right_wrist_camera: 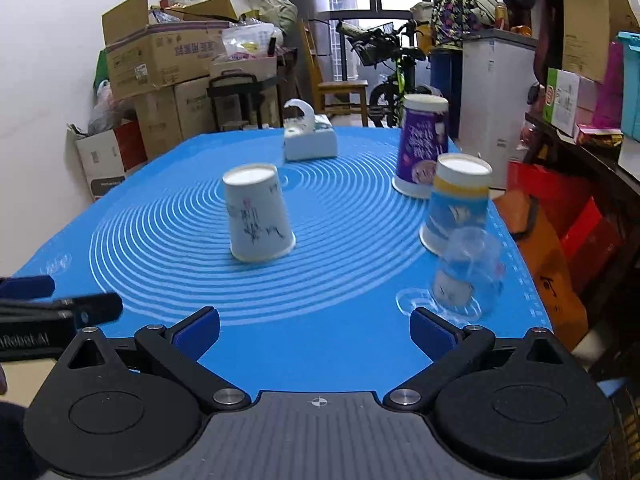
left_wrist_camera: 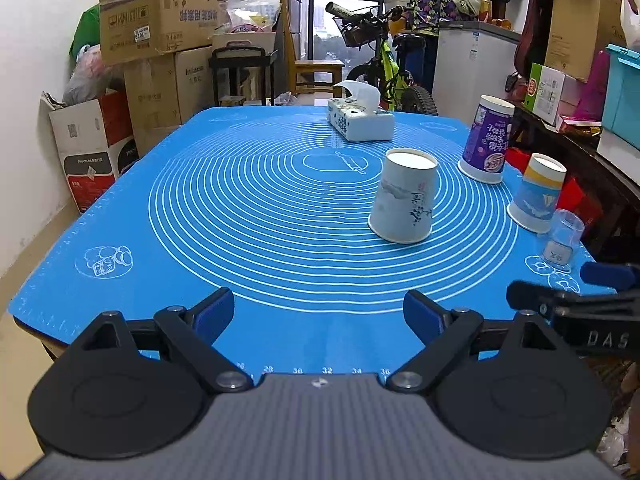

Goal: Flip cup upside down

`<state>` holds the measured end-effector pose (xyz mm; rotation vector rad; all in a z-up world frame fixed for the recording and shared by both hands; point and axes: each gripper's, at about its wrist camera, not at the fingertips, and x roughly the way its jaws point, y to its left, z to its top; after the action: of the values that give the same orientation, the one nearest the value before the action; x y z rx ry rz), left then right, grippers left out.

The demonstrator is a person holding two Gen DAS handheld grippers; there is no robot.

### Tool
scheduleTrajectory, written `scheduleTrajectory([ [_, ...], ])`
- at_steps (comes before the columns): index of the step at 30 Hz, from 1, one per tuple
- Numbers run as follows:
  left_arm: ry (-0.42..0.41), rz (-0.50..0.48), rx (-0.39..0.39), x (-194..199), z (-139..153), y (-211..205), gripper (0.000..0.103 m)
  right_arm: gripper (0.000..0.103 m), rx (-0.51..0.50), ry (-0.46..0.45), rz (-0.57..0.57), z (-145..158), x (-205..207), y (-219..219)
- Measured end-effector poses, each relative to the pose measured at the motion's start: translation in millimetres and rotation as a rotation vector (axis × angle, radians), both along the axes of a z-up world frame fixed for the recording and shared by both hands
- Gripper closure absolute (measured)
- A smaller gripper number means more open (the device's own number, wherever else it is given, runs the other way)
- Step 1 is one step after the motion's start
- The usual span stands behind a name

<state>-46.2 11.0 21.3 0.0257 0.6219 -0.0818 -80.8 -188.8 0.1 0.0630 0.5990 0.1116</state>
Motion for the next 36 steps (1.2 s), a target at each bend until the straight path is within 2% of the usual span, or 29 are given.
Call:
scheduleTrajectory([
  [9,-0.009,0.011,0.039,-10,-3,-5,0.012,0.003,-0.067,0.004,0.022,-2,-11,6],
  [20,-0.004,0.010,0.062,-11,-5,-5,0.012,0.003,-0.078,0.015,0.026,-1,-9,11],
  [36,0.014,0.007,0.051,-9,-8,-4,0.012,0.003,-0.092,0.016,0.029,0,-10,13],
])
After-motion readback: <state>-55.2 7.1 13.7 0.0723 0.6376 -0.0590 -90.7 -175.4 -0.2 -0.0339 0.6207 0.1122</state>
